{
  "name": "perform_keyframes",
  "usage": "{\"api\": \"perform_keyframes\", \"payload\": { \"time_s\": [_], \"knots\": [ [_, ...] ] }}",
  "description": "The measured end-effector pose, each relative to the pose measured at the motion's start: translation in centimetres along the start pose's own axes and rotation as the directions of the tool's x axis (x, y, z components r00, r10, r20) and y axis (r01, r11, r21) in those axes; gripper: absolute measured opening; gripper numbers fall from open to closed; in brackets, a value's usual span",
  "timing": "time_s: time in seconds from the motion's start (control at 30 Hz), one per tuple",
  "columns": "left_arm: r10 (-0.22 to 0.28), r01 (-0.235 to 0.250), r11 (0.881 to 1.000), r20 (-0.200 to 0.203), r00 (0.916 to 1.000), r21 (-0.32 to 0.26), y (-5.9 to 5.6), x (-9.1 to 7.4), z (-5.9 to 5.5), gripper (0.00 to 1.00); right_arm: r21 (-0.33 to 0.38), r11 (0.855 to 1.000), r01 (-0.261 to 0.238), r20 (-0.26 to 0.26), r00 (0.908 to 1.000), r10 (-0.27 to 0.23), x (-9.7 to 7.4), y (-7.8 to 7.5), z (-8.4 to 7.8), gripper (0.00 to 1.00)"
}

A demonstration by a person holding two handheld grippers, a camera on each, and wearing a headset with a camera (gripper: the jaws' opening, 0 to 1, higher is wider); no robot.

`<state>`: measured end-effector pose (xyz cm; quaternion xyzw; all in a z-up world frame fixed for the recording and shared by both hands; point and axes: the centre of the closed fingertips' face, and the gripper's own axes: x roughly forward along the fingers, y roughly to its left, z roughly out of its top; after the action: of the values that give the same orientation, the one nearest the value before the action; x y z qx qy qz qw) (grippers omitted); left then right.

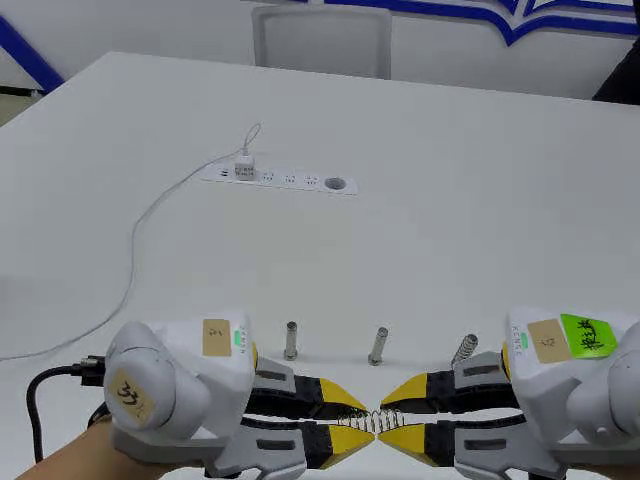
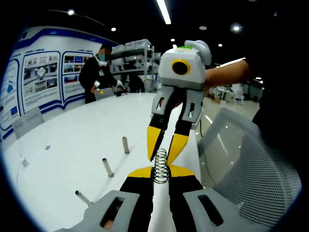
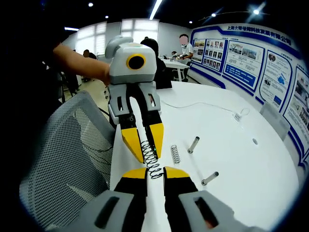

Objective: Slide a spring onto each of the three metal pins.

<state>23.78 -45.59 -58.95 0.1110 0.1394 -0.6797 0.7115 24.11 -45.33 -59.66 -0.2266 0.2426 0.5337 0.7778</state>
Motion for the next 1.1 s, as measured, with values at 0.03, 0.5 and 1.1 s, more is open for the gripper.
{"api": "perform_keyframes", "payload": {
  "time_s": [0.03, 0.5, 1.1],
  "knots": [
    [-0.001, 0.001, 1.000, -0.002, 1.0000, 0.002, 0.0, 0.0, 0.0, 0.10, 0.004, 1.000, -0.001, 0.001, 1.0000, 0.001, 0.0, 0.0, 0.0, 0.13],
    [0.014, -0.014, 1.000, 0.016, 0.9998, -0.003, 0.4, -0.3, 0.5, 0.10, 0.051, 0.998, -0.025, 0.086, 0.9961, 0.020, -1.1, -0.1, 1.7, 0.12],
    [0.022, -0.021, 1.000, 0.013, 0.9997, -0.004, 0.3, -0.2, 0.6, 0.10, 0.160, 0.986, -0.055, 0.253, 0.9673, 0.012, -1.3, -0.4, 5.6, 0.11]
  ]
}}
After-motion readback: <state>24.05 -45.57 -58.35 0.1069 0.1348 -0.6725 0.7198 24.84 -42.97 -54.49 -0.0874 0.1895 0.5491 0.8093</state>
